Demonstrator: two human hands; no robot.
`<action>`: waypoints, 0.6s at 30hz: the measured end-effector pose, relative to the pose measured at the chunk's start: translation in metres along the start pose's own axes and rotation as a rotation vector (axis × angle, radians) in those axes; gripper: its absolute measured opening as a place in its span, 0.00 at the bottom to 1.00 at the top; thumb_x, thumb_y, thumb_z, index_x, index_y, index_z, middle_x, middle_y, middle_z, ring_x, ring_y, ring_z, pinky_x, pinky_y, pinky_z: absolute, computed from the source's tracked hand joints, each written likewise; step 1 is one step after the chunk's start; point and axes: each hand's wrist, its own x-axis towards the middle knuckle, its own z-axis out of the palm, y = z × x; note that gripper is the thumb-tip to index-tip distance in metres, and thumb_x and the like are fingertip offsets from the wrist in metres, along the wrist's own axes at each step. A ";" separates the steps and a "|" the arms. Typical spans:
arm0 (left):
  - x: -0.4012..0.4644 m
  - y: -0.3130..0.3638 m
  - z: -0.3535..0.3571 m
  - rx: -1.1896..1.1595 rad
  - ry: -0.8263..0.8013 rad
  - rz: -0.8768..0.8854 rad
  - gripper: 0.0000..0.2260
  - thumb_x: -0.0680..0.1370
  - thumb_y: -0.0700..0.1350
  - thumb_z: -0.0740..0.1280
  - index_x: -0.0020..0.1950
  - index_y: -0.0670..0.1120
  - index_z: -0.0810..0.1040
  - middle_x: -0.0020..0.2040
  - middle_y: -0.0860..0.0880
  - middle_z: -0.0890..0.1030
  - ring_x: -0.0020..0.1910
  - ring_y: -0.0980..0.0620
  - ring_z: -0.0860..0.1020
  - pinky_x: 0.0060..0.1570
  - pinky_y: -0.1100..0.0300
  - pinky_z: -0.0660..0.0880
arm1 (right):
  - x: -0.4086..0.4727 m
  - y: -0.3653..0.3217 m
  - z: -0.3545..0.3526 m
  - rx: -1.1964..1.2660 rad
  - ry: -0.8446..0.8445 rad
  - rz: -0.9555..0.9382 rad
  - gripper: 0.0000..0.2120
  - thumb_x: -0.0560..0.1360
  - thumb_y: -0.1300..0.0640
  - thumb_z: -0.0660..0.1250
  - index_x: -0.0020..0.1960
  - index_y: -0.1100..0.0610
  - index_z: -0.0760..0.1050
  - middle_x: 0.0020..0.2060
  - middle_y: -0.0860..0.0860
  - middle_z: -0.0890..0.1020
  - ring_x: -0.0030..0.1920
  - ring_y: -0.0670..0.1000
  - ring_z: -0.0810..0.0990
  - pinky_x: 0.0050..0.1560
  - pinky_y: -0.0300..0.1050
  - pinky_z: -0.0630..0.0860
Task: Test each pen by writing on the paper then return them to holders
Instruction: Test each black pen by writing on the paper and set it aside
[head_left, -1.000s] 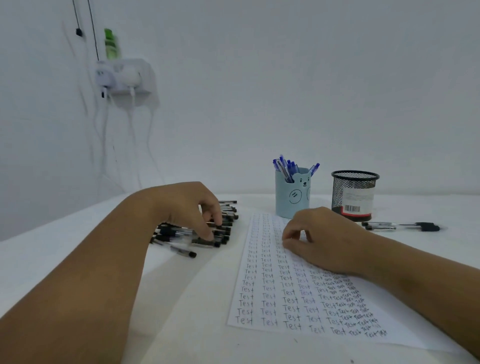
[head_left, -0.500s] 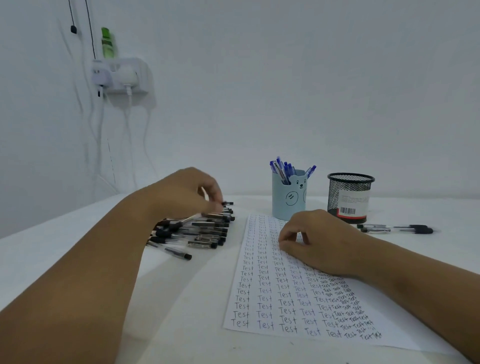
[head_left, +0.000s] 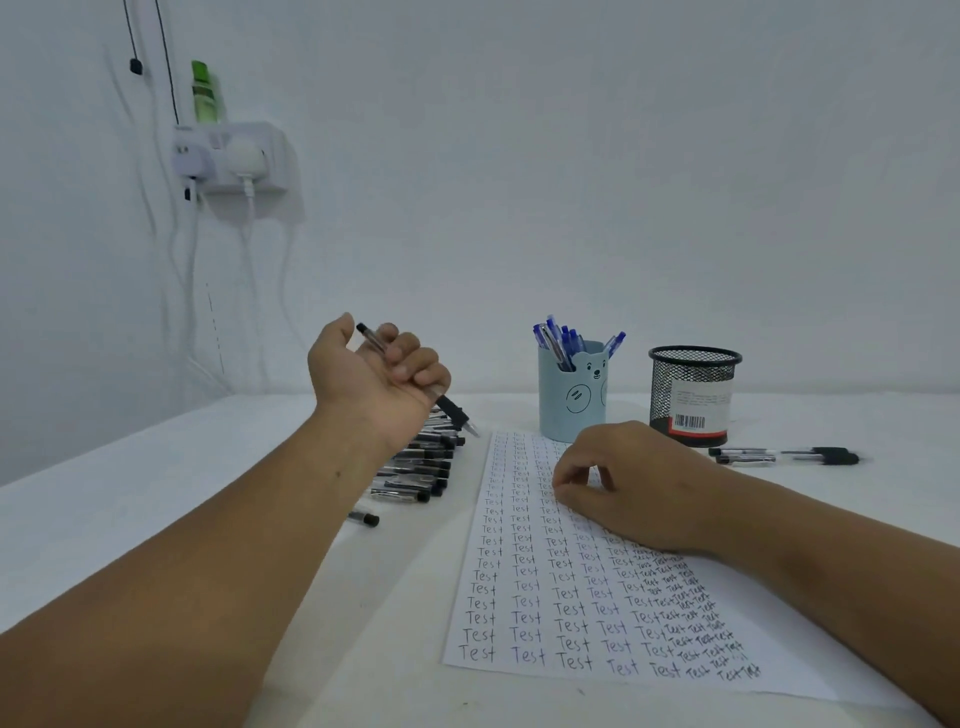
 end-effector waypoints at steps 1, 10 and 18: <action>-0.001 -0.002 -0.001 -0.002 0.011 -0.004 0.17 0.80 0.54 0.54 0.35 0.46 0.67 0.29 0.51 0.61 0.24 0.53 0.58 0.28 0.63 0.58 | 0.000 0.000 0.000 0.001 -0.002 0.000 0.07 0.79 0.46 0.67 0.54 0.45 0.83 0.46 0.39 0.80 0.43 0.34 0.74 0.46 0.31 0.68; -0.011 -0.014 0.007 0.015 -0.054 0.002 0.07 0.71 0.44 0.53 0.32 0.47 0.64 0.27 0.51 0.58 0.22 0.53 0.56 0.26 0.64 0.57 | 0.001 0.003 0.001 -0.008 0.026 -0.023 0.07 0.80 0.48 0.66 0.54 0.45 0.82 0.45 0.37 0.80 0.46 0.30 0.73 0.44 0.30 0.68; -0.023 -0.043 0.016 0.054 -0.178 -0.101 0.10 0.74 0.47 0.53 0.33 0.45 0.65 0.31 0.47 0.65 0.31 0.48 0.68 0.43 0.54 0.68 | 0.000 -0.009 -0.008 0.082 0.343 -0.130 0.24 0.73 0.32 0.63 0.59 0.46 0.83 0.38 0.37 0.72 0.41 0.38 0.73 0.38 0.33 0.64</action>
